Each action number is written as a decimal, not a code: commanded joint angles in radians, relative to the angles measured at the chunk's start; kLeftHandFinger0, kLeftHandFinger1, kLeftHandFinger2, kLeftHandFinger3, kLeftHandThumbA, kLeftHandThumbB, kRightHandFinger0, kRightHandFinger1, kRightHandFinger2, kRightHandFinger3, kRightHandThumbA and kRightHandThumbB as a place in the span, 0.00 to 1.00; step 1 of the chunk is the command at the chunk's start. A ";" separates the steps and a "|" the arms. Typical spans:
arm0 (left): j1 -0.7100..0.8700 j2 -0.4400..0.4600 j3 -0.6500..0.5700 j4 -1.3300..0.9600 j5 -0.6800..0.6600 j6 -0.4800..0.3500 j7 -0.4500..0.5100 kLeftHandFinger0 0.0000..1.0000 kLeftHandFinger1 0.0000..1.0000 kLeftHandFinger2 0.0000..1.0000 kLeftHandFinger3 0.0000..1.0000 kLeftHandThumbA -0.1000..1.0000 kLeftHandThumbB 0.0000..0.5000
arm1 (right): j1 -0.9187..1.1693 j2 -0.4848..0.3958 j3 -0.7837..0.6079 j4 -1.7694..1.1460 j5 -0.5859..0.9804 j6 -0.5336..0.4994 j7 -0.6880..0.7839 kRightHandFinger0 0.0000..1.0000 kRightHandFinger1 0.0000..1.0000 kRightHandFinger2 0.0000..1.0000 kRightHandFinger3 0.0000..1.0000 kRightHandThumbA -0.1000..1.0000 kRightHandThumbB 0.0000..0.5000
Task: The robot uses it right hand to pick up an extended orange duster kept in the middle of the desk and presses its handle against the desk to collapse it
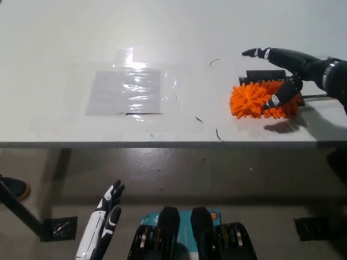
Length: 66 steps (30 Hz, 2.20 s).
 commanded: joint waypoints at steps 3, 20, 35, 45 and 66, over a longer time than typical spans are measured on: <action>-0.019 -0.001 -0.004 -0.039 0.013 -0.029 0.015 1.00 1.00 1.00 1.00 0.98 0.11 | -0.138 0.029 -0.001 0.192 -0.014 -0.010 0.029 1.00 1.00 1.00 1.00 1.00 0.99; -0.032 0.008 -0.002 -0.033 0.026 -0.036 0.013 1.00 1.00 1.00 1.00 0.93 0.10 | -0.224 0.101 0.052 0.525 -0.074 -0.147 -0.050 1.00 1.00 1.00 1.00 1.00 0.97; -0.041 0.008 -0.003 -0.040 0.029 -0.025 0.011 1.00 1.00 1.00 1.00 0.92 0.08 | -0.254 0.179 0.077 0.653 -0.113 -0.203 -0.086 1.00 1.00 1.00 1.00 1.00 0.98; -0.051 0.017 0.003 -0.037 0.017 -0.026 0.005 1.00 1.00 1.00 1.00 0.90 0.07 | -0.223 0.263 0.103 0.801 -0.194 -0.315 -0.585 0.00 0.24 0.44 0.31 0.00 0.37; -0.065 0.022 0.017 -0.023 -0.015 -0.043 0.007 1.00 1.00 1.00 1.00 0.98 0.01 | -0.228 0.227 0.080 0.893 -0.168 -0.445 -0.657 0.18 0.66 0.97 1.00 0.00 0.31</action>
